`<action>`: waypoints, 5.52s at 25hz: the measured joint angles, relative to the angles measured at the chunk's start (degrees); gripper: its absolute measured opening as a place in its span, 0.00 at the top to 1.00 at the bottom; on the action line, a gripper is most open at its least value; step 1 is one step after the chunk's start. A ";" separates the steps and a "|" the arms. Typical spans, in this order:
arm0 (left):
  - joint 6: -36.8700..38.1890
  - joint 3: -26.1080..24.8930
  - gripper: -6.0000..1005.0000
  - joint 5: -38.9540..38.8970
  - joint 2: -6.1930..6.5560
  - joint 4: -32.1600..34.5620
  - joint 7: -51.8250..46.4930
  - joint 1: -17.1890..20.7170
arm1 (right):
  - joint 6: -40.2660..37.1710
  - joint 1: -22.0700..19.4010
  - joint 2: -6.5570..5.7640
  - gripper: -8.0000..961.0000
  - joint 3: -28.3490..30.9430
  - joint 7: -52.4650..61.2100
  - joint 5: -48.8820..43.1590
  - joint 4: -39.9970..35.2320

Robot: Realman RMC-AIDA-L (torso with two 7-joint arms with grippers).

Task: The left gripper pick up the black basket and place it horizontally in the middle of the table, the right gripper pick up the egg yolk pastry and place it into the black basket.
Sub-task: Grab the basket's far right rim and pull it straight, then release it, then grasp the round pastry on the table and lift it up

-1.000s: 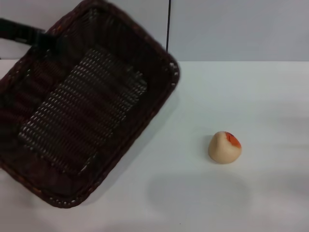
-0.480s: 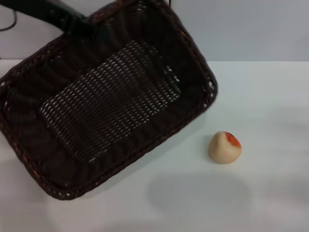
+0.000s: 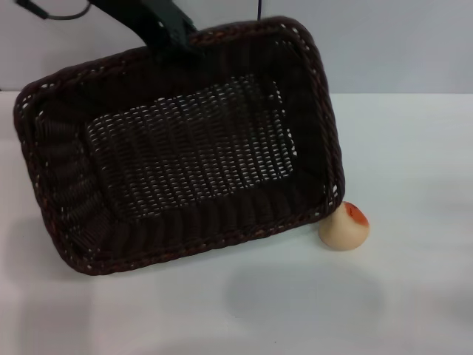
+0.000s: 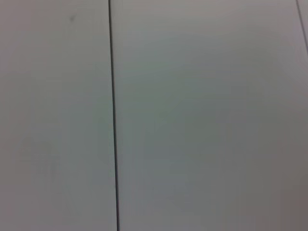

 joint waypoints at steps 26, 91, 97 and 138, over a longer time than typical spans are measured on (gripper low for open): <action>-8.31 10.83 0.80 14.92 -4.81 -4.21 14.09 -9.33 | -2.25 -2.80 1.47 0.41 -0.06 -0.03 -0.10 0.93; -26.88 -1.20 0.40 -35.11 -4.41 14.96 14.60 17.50 | -3.10 -3.98 1.07 0.41 -0.54 -0.46 -0.44 2.33; -27.44 -2.94 0.40 -47.56 -3.63 13.45 14.28 26.26 | -2.80 -3.72 0.84 0.41 -0.53 -0.46 -0.44 2.30; -37.28 -22.02 0.41 -77.85 -3.52 -18.88 44.03 36.83 | 6.67 -8.93 -8.46 0.41 -23.46 -24.35 -0.02 48.75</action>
